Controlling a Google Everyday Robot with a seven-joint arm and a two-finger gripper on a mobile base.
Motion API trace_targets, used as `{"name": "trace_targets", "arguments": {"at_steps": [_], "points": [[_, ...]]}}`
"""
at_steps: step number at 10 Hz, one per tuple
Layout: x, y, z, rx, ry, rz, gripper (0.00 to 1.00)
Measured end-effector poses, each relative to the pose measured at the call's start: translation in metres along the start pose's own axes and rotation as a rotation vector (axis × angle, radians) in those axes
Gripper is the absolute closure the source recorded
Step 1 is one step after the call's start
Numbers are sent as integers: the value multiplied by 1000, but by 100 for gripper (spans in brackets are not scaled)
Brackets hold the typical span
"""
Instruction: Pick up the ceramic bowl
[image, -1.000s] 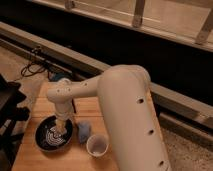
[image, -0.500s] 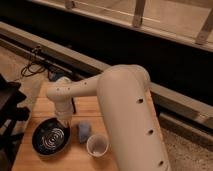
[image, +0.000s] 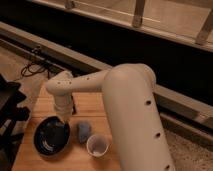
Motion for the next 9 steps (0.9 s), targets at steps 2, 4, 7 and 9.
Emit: {"name": "trace_targets", "arguments": {"at_steps": [2, 4, 7, 9], "points": [[-2, 0, -12, 7, -15, -1, 88], [-1, 1, -20, 14, -19, -4, 88], [-3, 2, -30, 18, -32, -4, 88], [-3, 4, -34, 21, -33, -7, 88]]}}
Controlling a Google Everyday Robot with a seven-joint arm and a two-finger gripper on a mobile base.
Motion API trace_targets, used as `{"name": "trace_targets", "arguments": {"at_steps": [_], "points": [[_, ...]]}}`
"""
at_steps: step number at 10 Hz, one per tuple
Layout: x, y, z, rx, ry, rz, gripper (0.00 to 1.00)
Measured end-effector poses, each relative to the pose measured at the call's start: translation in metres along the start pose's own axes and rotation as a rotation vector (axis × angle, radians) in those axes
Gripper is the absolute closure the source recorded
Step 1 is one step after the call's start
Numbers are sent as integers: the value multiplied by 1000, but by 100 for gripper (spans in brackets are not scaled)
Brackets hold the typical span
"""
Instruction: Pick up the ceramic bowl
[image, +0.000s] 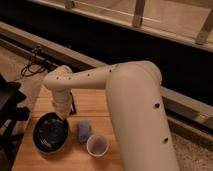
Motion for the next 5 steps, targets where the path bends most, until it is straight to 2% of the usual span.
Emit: {"name": "trace_targets", "arguments": {"at_steps": [5], "points": [[0, 4, -13, 4, -7, -1, 88]]}}
